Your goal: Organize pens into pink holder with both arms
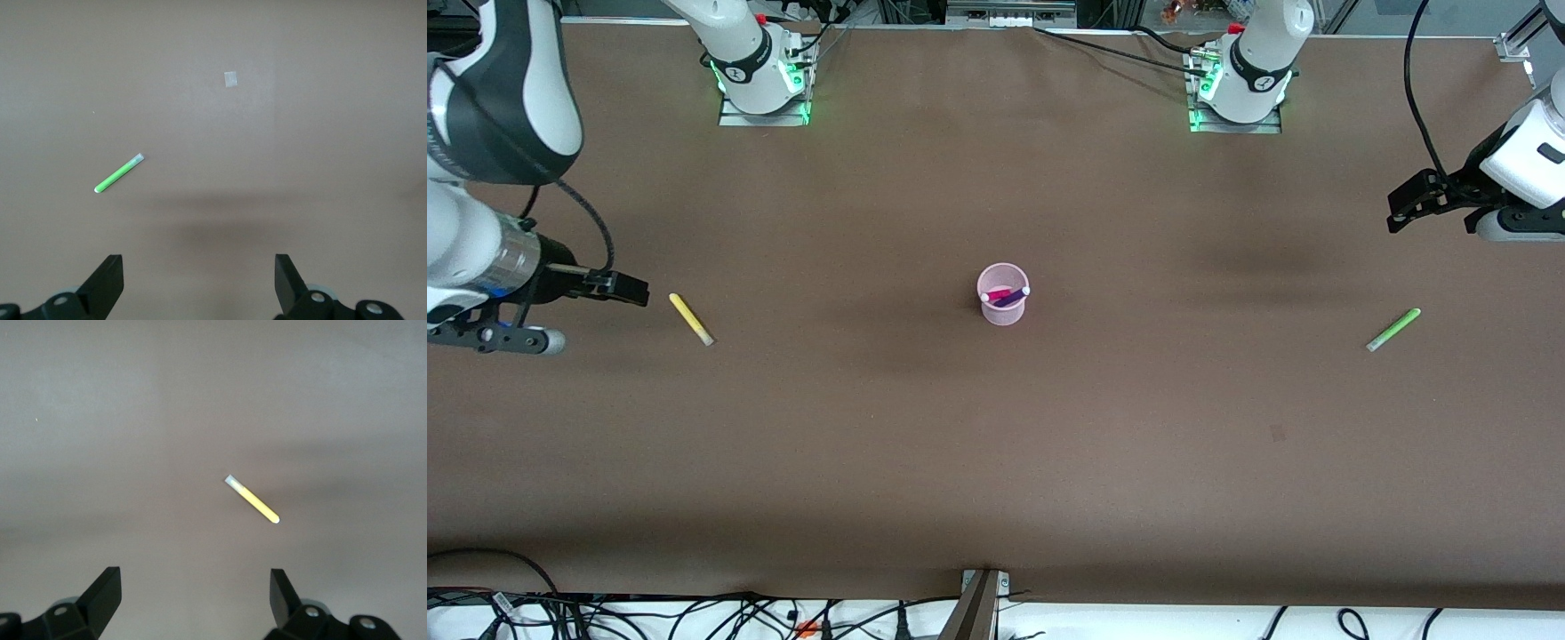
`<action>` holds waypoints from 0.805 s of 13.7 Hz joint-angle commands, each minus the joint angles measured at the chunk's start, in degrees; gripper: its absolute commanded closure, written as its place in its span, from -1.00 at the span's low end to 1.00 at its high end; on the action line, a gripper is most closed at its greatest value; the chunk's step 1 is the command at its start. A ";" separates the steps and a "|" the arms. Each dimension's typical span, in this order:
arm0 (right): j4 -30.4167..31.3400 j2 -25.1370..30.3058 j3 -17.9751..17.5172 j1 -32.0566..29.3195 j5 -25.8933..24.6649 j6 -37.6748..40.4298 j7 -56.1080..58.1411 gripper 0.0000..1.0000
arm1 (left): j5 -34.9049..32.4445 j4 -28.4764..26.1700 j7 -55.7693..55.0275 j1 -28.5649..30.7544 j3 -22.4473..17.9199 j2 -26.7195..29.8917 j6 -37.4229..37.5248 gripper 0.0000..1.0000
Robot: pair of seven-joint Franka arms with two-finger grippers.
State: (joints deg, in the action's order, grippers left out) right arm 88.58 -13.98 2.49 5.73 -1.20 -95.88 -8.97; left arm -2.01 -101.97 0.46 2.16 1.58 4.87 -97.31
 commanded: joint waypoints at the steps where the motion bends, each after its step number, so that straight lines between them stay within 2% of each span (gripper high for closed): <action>1: 4.50 3.78 0.06 0.34 0.32 -2.30 0.71 -0.98 | 0.34 2.30 1.03 -0.22 0.09 -1.18 1.42 -1.00; 11: 3.79 3.69 0.85 -0.01 0.05 -1.77 0.62 -0.99 | 0.25 2.74 0.59 -0.66 0.09 -1.97 0.98 -1.00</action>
State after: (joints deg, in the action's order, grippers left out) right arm 91.02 -11.67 3.43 5.75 -1.21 -97.46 -8.96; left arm -2.01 -101.35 0.46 1.68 1.71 3.98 -97.29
